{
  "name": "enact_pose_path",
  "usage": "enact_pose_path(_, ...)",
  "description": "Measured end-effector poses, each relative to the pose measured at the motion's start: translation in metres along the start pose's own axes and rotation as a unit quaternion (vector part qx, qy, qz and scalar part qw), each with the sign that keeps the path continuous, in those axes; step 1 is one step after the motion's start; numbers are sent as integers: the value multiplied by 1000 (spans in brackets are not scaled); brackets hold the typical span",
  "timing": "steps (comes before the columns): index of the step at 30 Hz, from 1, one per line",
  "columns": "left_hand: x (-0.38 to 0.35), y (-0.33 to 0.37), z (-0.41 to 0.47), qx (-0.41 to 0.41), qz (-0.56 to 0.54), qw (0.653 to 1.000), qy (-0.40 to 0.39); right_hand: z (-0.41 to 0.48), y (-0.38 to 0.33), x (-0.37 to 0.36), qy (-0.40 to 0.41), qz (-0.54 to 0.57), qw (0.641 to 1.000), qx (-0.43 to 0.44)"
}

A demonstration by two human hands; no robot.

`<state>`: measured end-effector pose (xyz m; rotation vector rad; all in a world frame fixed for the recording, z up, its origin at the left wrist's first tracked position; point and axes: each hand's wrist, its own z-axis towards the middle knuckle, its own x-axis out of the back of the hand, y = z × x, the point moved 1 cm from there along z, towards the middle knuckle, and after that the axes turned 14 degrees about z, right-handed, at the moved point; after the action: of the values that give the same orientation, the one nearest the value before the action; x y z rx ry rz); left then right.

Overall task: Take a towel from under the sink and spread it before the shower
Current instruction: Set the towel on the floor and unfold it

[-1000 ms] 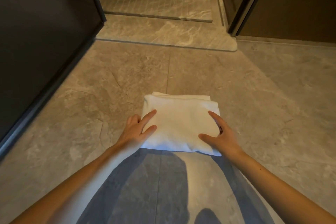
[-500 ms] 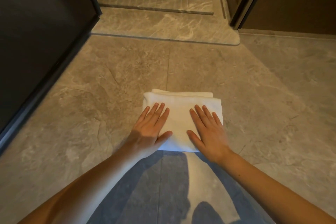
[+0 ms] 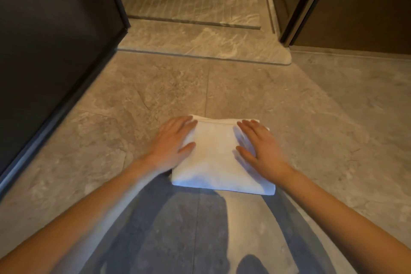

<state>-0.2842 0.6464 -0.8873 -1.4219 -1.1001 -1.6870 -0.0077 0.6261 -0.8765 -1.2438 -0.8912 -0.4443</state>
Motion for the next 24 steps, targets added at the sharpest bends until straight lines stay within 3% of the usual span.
enact_pose_path(2, 9, -12, 14, 40, -20, 999, -8, 18, 5, 12, -11, 16, 1000, -18)
enact_pose_path(7, 3, -24, 40, 122, -91, 979, -135, 52, 24, 16, -104, -39, 991, -69)
enact_pose_path(12, -5, -25, 50, 155, -149, 970, -118, 58, 33, 14, -102, -18, 992, -78)
enact_pose_path(15, -3, -27, 50, 171, -253, 946, -110, 61, 34, 15, -88, 13, 993, -78)
enact_pose_path(24, 21, -21, 33, 155, -399, 902, -53, 44, 19, 38, -40, 204, 974, -88)
